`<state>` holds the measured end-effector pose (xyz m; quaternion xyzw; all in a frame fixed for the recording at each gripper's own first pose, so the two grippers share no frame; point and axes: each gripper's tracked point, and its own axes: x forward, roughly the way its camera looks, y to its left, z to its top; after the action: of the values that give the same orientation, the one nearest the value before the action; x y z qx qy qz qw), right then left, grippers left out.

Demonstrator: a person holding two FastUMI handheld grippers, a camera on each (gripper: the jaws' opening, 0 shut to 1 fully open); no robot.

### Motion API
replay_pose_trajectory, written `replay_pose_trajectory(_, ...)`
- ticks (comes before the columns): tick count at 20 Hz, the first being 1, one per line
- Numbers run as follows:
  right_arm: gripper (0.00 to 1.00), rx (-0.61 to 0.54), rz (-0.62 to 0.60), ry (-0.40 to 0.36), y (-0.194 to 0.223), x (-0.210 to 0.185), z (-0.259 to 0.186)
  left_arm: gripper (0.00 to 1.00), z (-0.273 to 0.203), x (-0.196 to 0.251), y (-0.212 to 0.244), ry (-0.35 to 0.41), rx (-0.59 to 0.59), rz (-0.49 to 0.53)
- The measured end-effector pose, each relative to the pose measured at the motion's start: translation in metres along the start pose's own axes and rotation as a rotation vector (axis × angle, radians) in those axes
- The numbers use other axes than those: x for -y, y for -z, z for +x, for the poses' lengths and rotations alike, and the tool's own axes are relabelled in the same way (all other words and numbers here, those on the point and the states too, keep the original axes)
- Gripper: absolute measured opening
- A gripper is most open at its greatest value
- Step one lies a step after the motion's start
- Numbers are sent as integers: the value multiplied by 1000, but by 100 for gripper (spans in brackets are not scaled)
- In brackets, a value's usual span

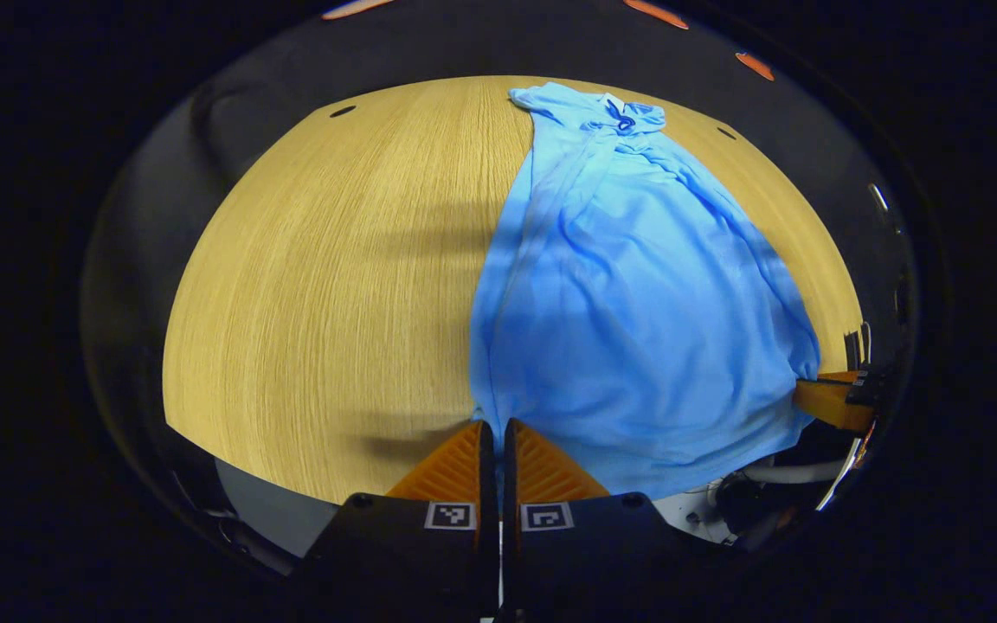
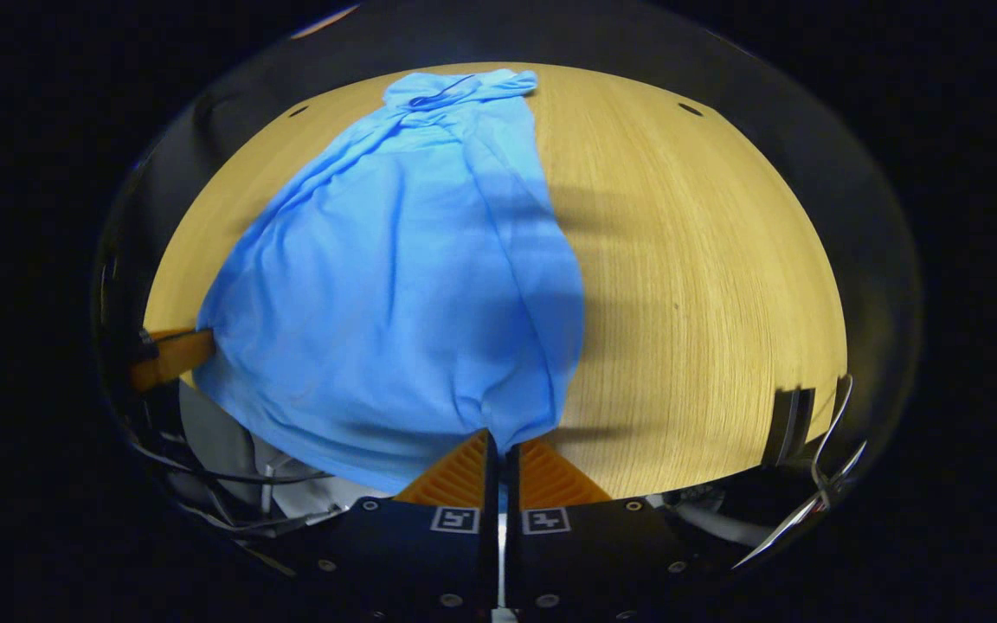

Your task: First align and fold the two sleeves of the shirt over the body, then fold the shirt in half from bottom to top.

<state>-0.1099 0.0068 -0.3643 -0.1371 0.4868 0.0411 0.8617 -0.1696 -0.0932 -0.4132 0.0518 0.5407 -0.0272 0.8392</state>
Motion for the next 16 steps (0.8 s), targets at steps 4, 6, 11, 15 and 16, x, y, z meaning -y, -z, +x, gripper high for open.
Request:
replay_pose_trajectory(4, 1, 18, 61, -43, -6, 7, 1, 5, -2, -4, 5, 14, -8, -4)
replay_pose_trajectory(6, 0, 31, 62, -43, -17, 11, -4, 5, -6, -3, -1, 27, -10, -29)
replay_pose_trajectory(11, 1, 109, 99, -105, -84, 13, -26, 5, -24, -7, -72, 55, 79, -70)
replay_pose_trajectory(15, 1, 153, 120, -118, -140, 28, -34, 5, -30, -3, -139, 69, 145, -64)
replay_pose_trajectory(16, 1, 174, 103, -107, -156, 34, -36, 5, -30, 0, -153, 79, 152, -64)
